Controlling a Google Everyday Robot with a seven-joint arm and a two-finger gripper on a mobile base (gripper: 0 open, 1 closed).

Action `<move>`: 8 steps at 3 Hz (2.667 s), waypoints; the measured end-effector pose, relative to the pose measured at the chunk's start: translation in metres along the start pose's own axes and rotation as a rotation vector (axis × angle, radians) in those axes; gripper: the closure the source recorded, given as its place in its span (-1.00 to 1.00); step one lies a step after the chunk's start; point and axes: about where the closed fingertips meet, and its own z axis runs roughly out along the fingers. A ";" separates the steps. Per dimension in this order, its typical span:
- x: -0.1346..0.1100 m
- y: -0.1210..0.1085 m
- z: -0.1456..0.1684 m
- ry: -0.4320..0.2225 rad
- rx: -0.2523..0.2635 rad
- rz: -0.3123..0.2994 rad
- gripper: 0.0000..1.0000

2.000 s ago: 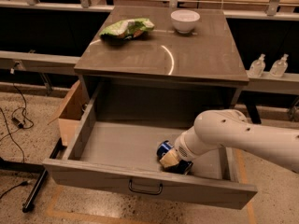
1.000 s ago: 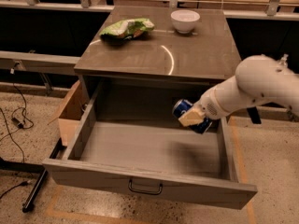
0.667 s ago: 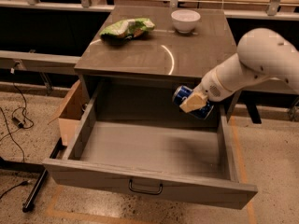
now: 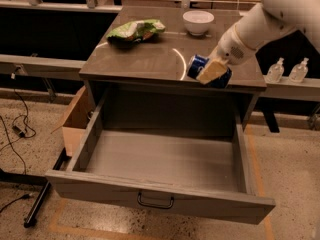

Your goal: Pick pepsi can from top drawer and place on counter

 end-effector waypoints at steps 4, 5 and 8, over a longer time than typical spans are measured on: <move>-0.116 -0.105 0.010 -0.058 0.155 -0.122 1.00; -0.107 -0.115 0.040 -0.011 0.145 -0.116 1.00; -0.072 -0.125 0.100 0.096 0.116 -0.079 0.19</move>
Offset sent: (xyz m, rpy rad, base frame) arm 0.1482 0.0337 0.1475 0.0030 -0.3203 0.0263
